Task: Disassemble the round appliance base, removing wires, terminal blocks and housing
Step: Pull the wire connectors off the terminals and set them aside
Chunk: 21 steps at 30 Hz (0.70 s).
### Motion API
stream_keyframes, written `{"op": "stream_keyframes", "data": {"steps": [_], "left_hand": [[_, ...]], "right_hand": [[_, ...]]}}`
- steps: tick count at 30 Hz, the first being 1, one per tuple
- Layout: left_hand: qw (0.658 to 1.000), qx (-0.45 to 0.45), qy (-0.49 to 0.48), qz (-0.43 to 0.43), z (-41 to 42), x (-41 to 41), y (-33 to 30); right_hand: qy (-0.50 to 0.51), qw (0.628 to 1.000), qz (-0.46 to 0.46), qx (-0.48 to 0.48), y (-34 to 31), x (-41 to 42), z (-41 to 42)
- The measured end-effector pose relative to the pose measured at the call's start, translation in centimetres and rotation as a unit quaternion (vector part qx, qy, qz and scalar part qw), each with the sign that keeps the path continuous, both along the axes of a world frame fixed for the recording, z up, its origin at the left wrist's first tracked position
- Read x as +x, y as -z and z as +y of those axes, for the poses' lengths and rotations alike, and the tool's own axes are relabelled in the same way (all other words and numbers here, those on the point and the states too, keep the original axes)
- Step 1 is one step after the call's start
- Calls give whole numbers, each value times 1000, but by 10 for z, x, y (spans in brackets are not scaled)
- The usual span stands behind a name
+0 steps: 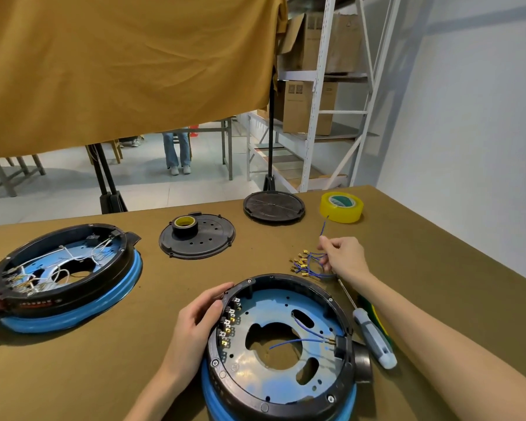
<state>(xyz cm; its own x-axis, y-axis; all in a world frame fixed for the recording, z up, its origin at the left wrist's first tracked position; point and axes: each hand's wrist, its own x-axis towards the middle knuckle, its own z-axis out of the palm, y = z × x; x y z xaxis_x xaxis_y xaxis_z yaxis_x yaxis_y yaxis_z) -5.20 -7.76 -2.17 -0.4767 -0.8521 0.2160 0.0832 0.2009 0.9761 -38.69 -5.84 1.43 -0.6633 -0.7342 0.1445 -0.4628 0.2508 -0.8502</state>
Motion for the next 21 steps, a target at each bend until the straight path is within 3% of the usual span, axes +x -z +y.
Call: {"op": "stream_keyframes", "data": {"steps": [4,11,15,18,21], "left_hand": [[1000,1,3,0,0,-1,0],[1000,-4,4,2,1,-1,-1],[1000,1,3,0,2,-1,-2],[1000,1,1,-1,3,0,-3],[1000,0,2,-1,4,0,-5]], "right_hand": [[16,984,123,126,9,-13,4],[64,938,264,213,-8,-10,13],[55,959,203,190,-17,-7,15],[43,961,230,146,-21,-5,16],[-18,953,241,182,-15,-2,13]]}}
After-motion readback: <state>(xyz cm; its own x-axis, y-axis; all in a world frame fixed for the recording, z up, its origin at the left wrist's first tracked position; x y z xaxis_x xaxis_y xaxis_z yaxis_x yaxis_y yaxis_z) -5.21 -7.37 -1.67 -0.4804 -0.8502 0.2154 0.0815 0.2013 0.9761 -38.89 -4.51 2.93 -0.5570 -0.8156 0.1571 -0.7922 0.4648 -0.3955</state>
